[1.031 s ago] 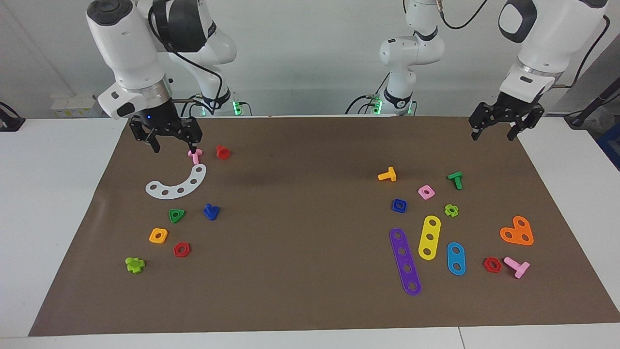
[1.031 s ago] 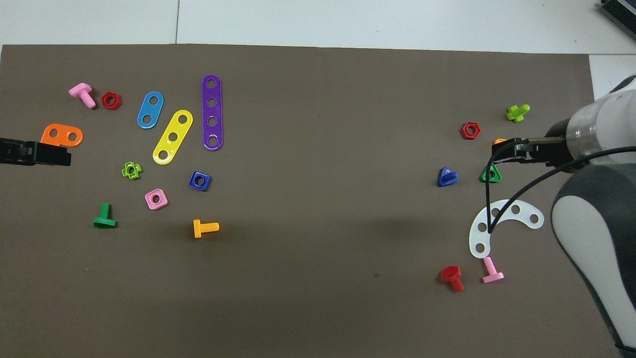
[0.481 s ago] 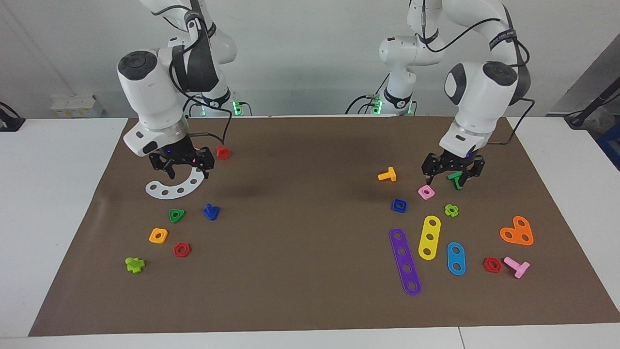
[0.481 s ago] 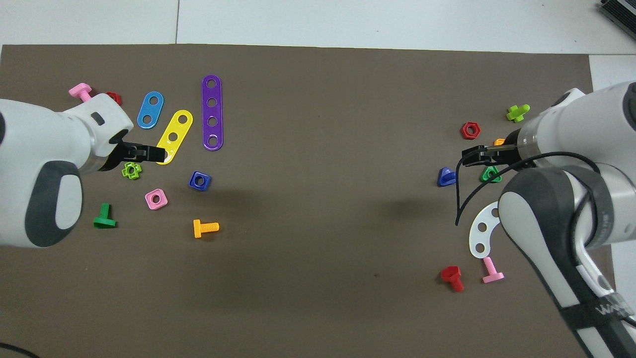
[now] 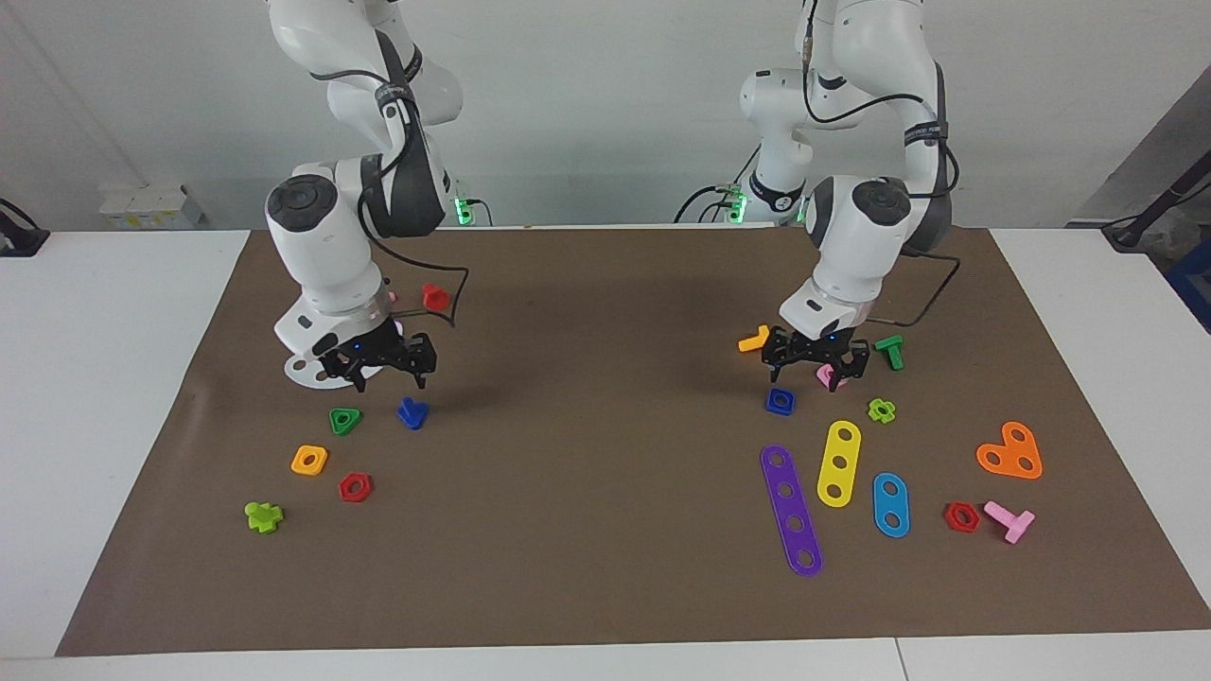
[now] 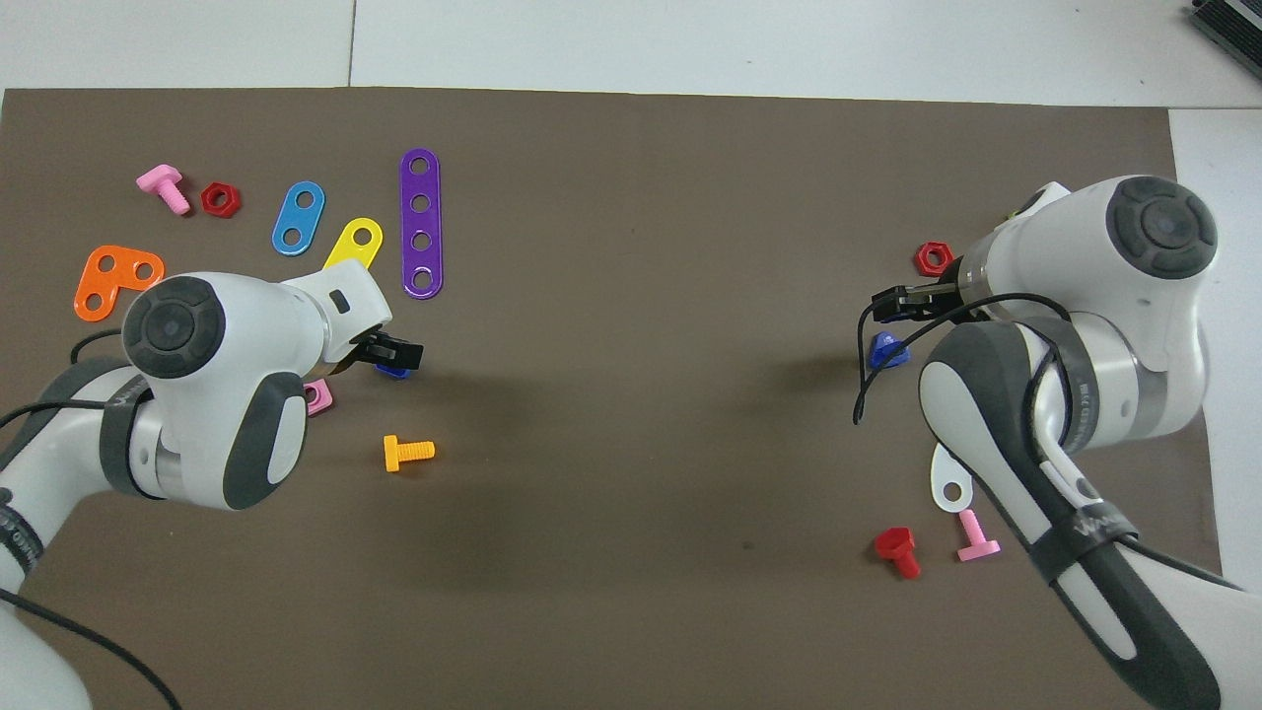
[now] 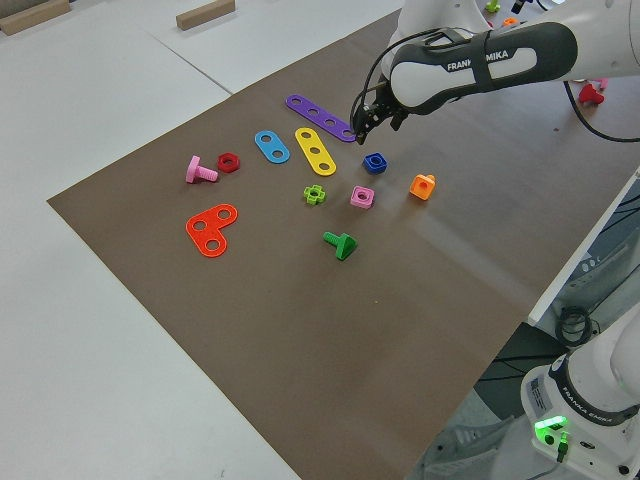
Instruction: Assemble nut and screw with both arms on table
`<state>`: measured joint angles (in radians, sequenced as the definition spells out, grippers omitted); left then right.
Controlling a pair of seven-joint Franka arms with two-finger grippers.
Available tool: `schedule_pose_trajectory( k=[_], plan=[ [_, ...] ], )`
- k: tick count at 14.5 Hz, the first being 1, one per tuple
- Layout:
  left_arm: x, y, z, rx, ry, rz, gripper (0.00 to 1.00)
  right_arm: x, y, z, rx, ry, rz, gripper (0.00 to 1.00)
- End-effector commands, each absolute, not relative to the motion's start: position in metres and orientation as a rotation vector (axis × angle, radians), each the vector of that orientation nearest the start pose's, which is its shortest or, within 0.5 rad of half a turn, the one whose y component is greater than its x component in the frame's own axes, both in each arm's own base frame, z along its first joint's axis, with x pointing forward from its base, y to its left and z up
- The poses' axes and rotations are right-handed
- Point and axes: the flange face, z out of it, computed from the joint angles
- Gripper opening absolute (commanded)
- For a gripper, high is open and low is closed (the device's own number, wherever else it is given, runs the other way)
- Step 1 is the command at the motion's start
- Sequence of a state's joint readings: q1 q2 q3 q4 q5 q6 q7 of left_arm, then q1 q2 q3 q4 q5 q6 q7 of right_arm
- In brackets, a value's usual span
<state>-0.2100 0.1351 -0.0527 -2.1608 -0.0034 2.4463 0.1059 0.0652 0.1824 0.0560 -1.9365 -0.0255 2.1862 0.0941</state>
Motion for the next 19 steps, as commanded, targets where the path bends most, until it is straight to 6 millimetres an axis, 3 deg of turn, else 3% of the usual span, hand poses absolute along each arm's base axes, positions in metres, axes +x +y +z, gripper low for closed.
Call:
schedule_pose_trajectory(
  k=[1, 8, 13, 14, 16, 19],
  plan=[
    [0.550, -0.146, 0.330, -3.058, 0.756, -0.220, 1.00, 0.586, 0.068, 0.371, -3.126, -0.101, -0.127, 0.85],
    [0.546, -0.146, 0.287, -3.027, 0.872, -0.168, 1.00, 0.575, 0.068, 0.337, -3.124, -0.113, -0.148, 0.75],
    [0.544, -0.146, 0.285, -3.014, 0.916, -0.151, 0.99, 0.571, 0.066, 0.326, -3.121, -0.173, -0.173, 0.63],
    [0.544, -0.146, 0.285, -3.015, 0.914, -0.151, 0.92, 0.571, 0.065, 0.326, -3.121, -0.171, -0.173, 0.59],
    [0.539, -0.152, 0.282, -3.013, 0.926, -0.132, 0.72, 0.568, 0.064, 0.324, -3.123, -0.169, -0.156, 0.00],
    [0.537, -0.152, 0.281, -3.034, 0.868, -0.102, 0.18, 0.571, 0.068, 0.335, -3.120, -0.152, -0.184, 0.00]
  ],
)
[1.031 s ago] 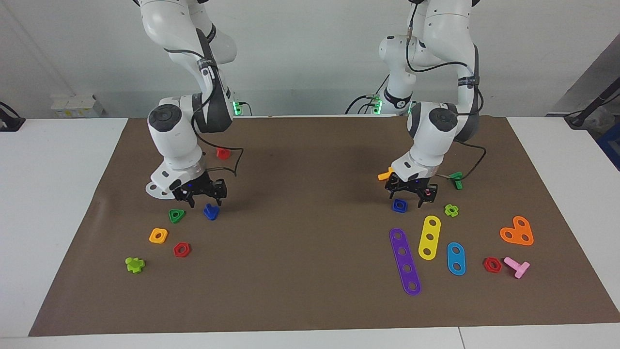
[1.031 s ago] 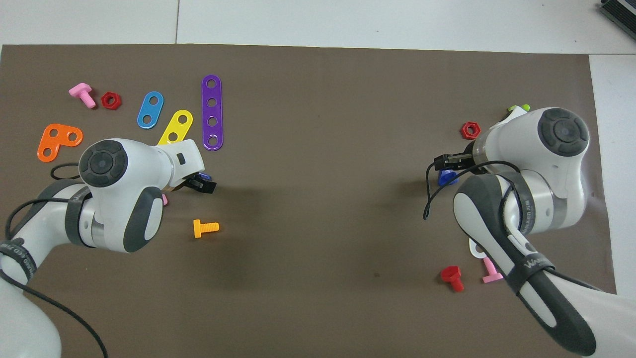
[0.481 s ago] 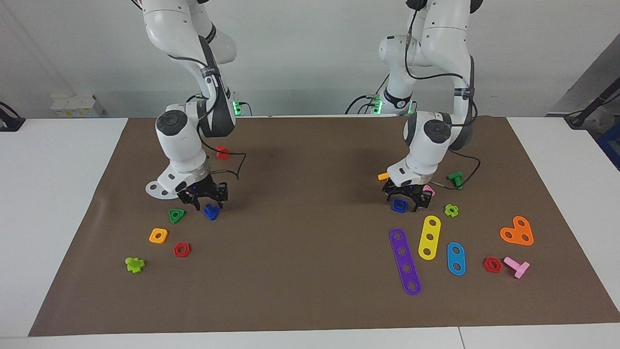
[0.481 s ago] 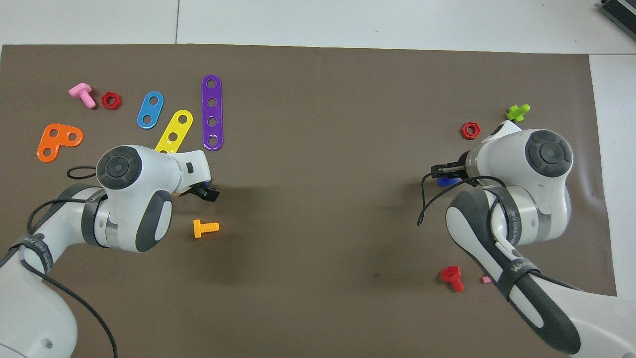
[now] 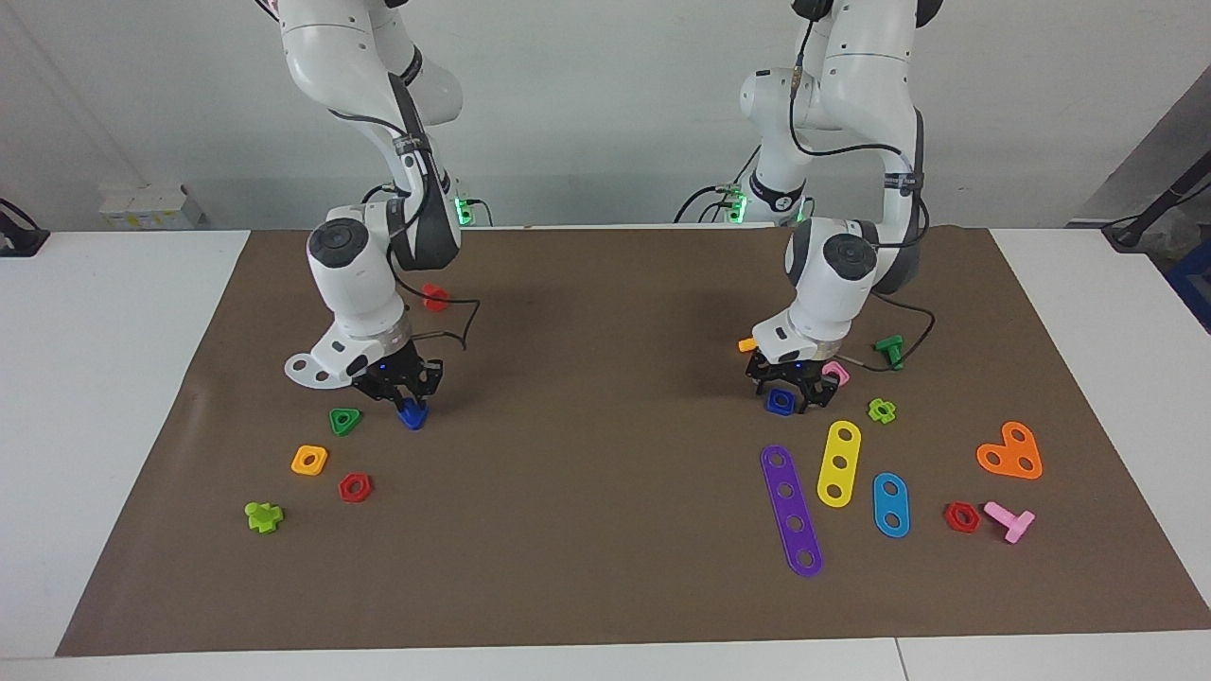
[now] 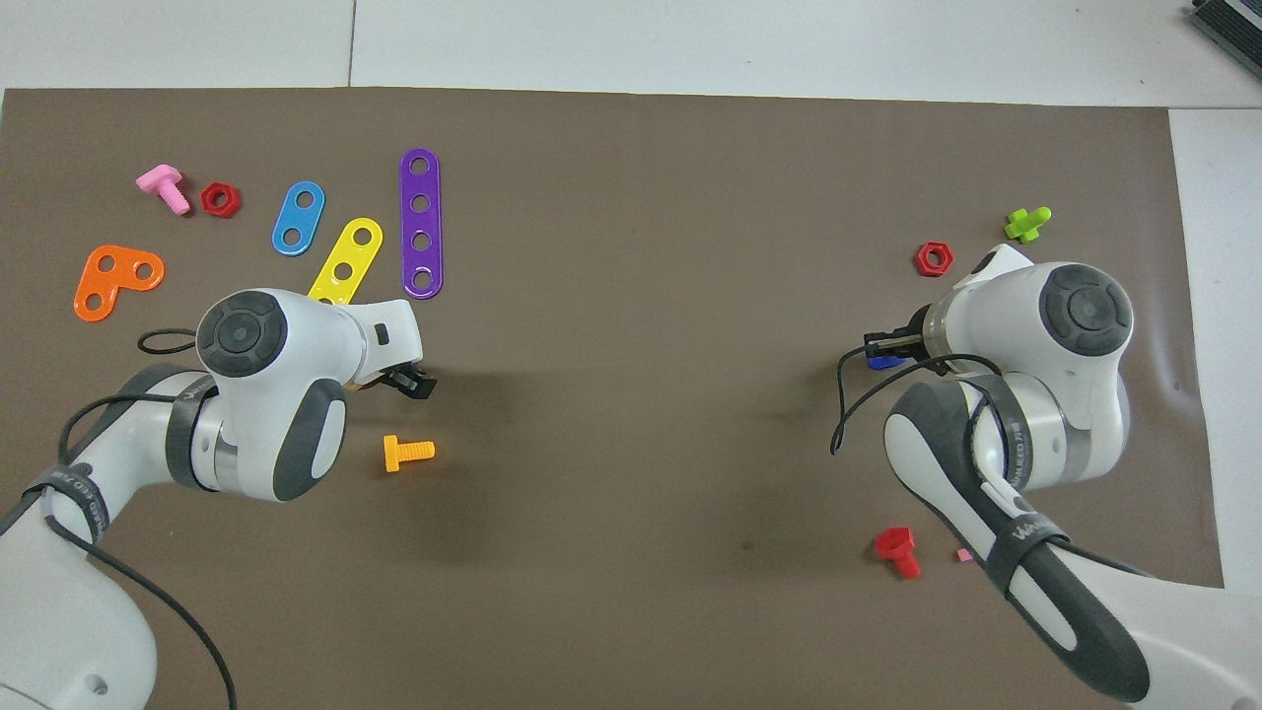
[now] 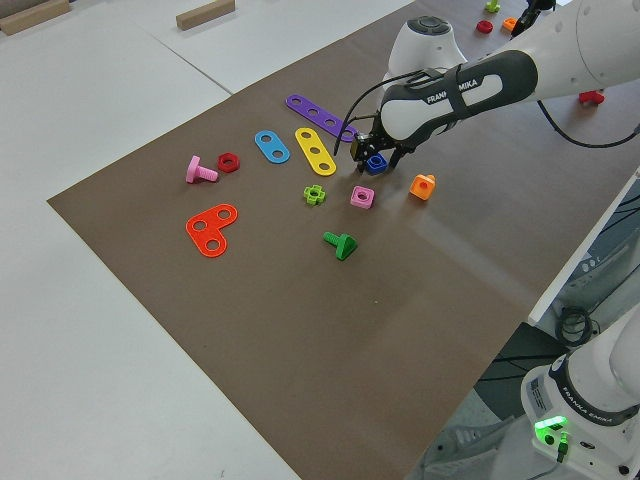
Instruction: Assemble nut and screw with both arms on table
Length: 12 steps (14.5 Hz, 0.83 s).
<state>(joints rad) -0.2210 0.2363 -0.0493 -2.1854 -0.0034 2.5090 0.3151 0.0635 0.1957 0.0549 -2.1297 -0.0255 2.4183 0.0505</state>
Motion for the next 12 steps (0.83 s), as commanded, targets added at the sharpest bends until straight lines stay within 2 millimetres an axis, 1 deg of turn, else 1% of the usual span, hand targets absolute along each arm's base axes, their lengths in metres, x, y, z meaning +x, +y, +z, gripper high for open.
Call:
schedule_pose_trajectory(
  k=[1, 2, 3, 5, 6, 7, 8, 9, 10, 11, 12],
  plan=[
    [0.537, -0.151, 0.281, -3.046, 0.827, -0.097, 0.00, 0.573, 0.069, 0.346, -3.119, -0.135, -0.198, 0.00],
    [0.537, -0.151, 0.281, -3.053, 0.805, -0.094, 0.00, 0.571, 0.078, 0.347, -3.119, -0.125, -0.179, 0.00],
    [0.537, -0.151, 0.282, -3.058, 0.787, -0.092, 0.00, 0.567, 0.103, 0.348, -3.114, -0.122, -0.173, 0.00],
    [0.541, -0.149, 0.286, -3.068, 0.748, -0.058, 0.00, 0.561, 0.153, 0.355, -3.098, -0.034, -0.192, 0.00],
    [0.548, -0.148, 0.295, -3.081, 0.699, -0.055, 0.00, 0.556, 0.175, 0.357, -3.090, -0.019, -0.200, 0.00],
    [0.556, -0.147, 0.305, -3.097, 0.629, -0.052, 0.00, 0.552, 0.189, 0.357, -3.084, -0.010, -0.204, 0.00],
    [0.562, -0.148, 0.315, -3.110, 0.563, -0.042, 0.00, 0.546, 0.209, 0.355, -3.078, -0.014, -0.205, 0.00],
    [0.566, -0.149, 0.324, -3.124, 0.480, -0.022, 0.00, 0.538, 0.234, 0.354, -3.071, -0.009, -0.205, 0.00],
    [0.569, -0.151, 0.331, -3.136, 0.382, 0.006, 0.00, 0.536, 0.260, 0.361, -3.060, 0.027, -0.218, 0.00],
    [0.572, -0.152, 0.339, -3.142, 0.312, 0.021, 0.00, 0.533, 0.283, 0.360, -3.058, 0.058, -0.214, 0.00],
    [0.576, -0.152, 0.347, -3.144, 0.292, 0.019, 0.00, 0.526, 0.299, 0.359, -3.053, 0.083, -0.212, 0.00]
  ],
)
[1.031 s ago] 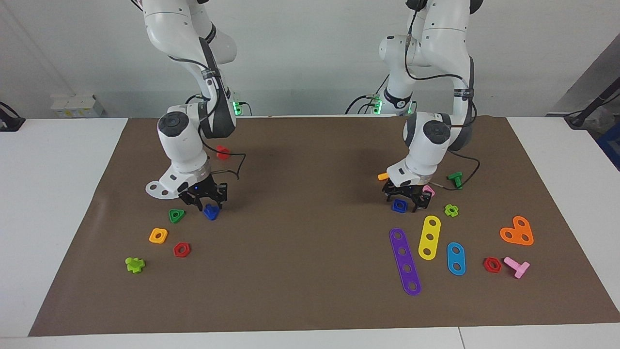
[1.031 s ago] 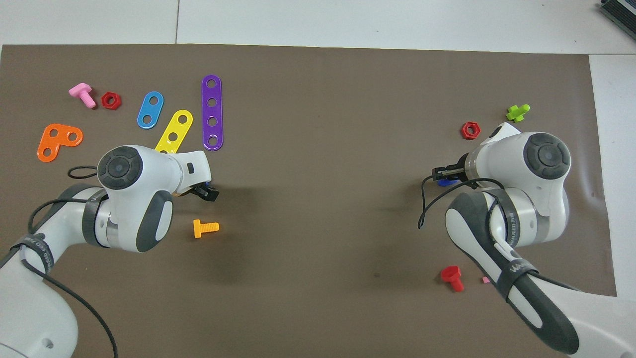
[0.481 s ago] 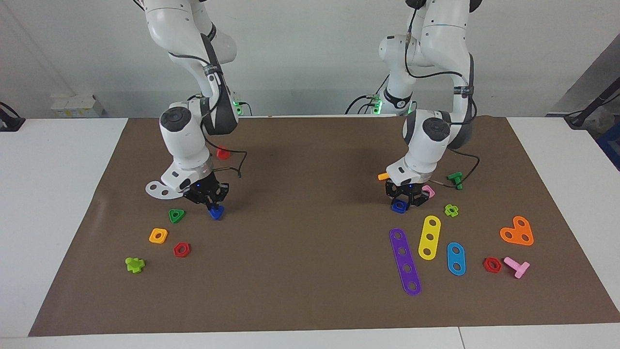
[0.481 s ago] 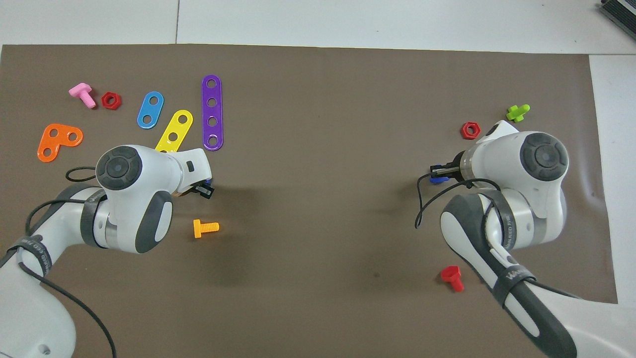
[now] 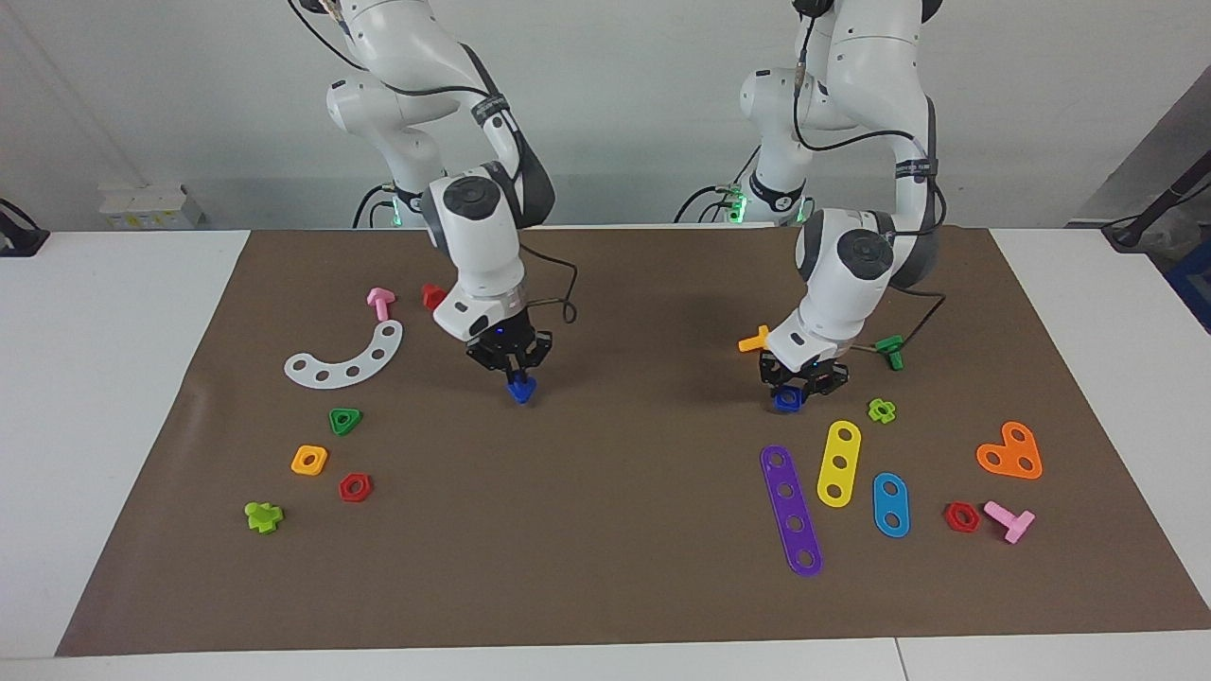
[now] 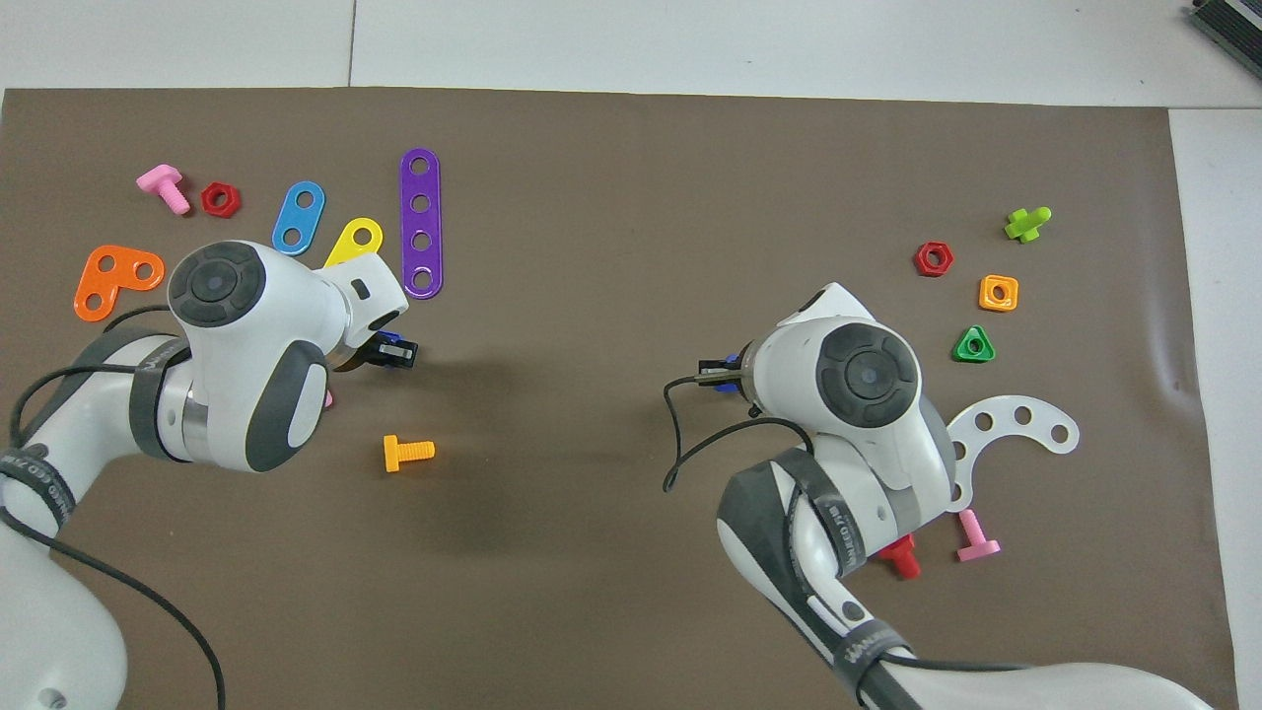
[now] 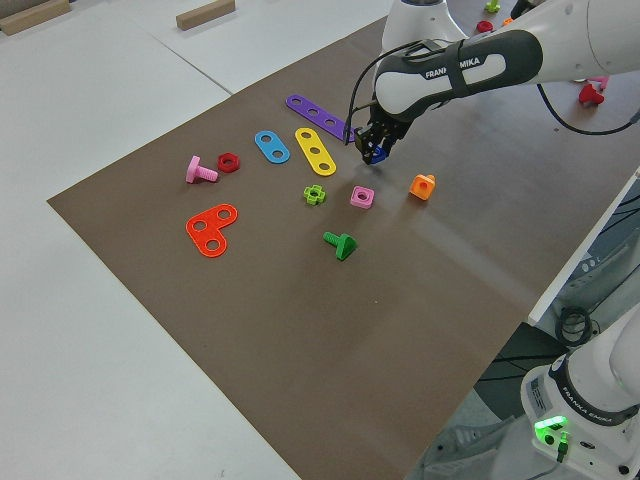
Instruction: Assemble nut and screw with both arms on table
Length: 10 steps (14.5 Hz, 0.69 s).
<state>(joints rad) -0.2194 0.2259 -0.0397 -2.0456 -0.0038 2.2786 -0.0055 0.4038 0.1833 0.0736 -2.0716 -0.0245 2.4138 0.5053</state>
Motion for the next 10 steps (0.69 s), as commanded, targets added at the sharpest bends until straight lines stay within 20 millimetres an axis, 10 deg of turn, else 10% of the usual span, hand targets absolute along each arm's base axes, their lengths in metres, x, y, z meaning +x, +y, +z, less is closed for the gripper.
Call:
schedule_pose_trajectory(
  k=[1, 10],
  plan=[
    [0.579, -0.154, 0.354, -3.148, 0.267, 0.014, 0.00, 0.519, 0.312, 0.359, -3.050, 0.085, -0.213, 0.00],
    [0.575, -0.205, 0.375, -3.161, -0.041, 0.014, 0.00, 0.478, 0.360, 0.348, -3.074, 0.005, -0.199, 0.00]
  ],
)
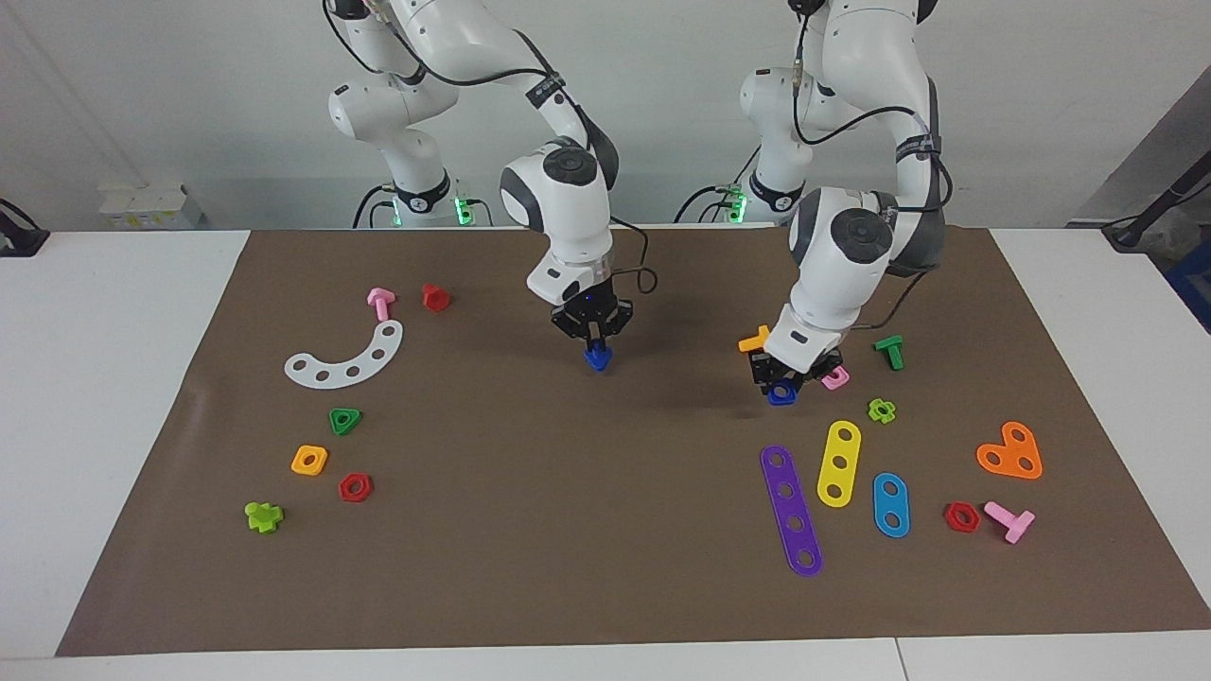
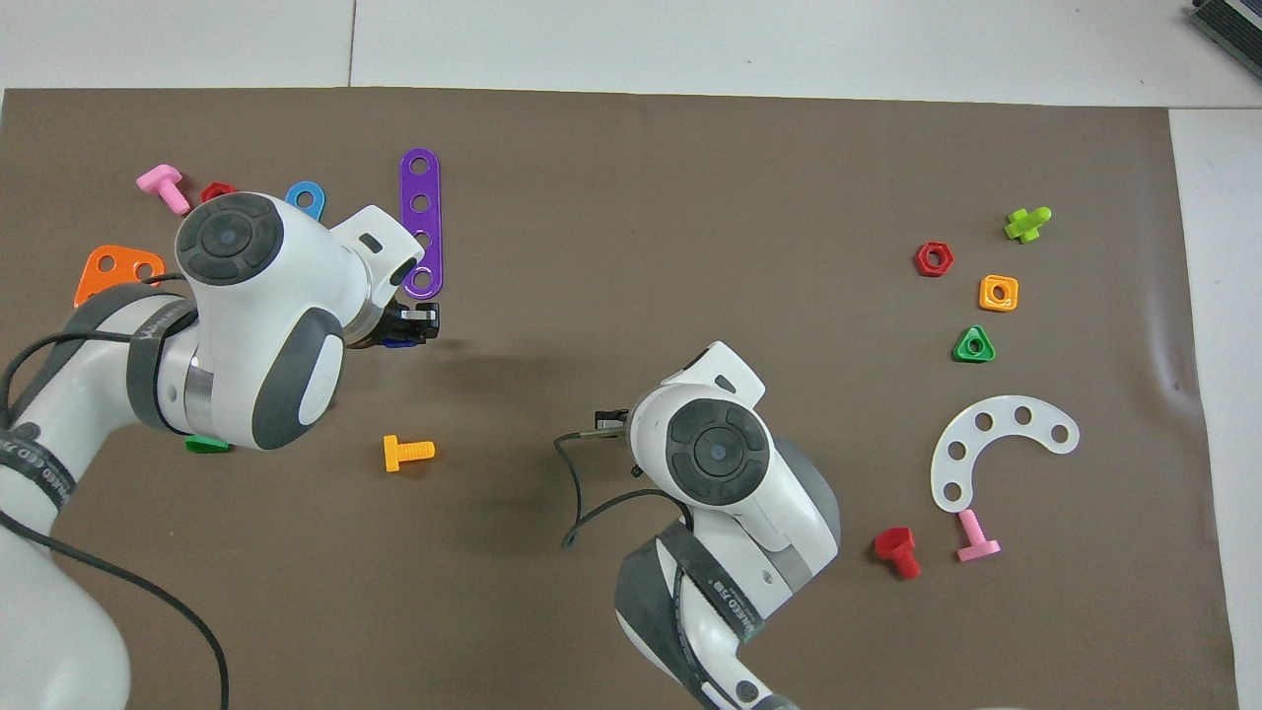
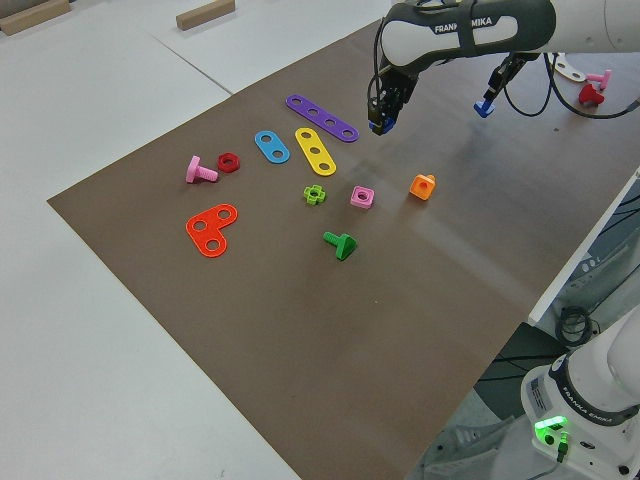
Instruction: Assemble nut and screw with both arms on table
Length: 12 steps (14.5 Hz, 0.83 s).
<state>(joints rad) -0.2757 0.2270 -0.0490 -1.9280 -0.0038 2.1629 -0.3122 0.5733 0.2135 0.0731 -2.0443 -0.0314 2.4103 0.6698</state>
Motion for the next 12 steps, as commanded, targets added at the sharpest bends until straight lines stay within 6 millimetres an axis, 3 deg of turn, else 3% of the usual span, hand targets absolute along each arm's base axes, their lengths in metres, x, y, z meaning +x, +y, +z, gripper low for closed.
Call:
schedule_pose_trajectory(
  k=[1, 4, 5, 6, 7, 9, 12],
  plan=[
    [0.573, -0.215, 0.377, -3.164, -0.072, 0.009, 0.00, 0.478, 0.360, 0.345, -3.078, -0.010, -0.208, 0.00],
    [0.573, -0.238, 0.383, -3.209, -0.187, -0.003, 0.00, 0.473, 0.363, 0.332, -3.121, -0.077, -0.204, 0.00],
    [0.569, -0.248, 0.386, -3.224, -0.204, 0.003, 0.00, 0.473, 0.363, 0.332, -3.124, -0.076, -0.201, 0.07],
    [0.566, -0.258, 0.386, -3.229, -0.234, 0.007, 0.00, 0.473, 0.363, 0.335, -3.123, -0.073, -0.204, 0.85],
    [0.565, -0.263, 0.385, -3.229, -0.276, 0.002, 0.00, 0.473, 0.361, 0.336, -3.131, -0.065, -0.194, 1.00],
    [0.557, -0.285, 0.386, -3.242, -0.318, -0.037, 0.00, 0.474, 0.355, 0.351, -3.139, -0.047, -0.194, 1.00],
    [0.539, -0.319, 0.384, -3.246, -0.358, -0.041, 0.00, 0.484, 0.319, 0.396, -3.147, 0.026, -0.217, 1.00]
  ],
)
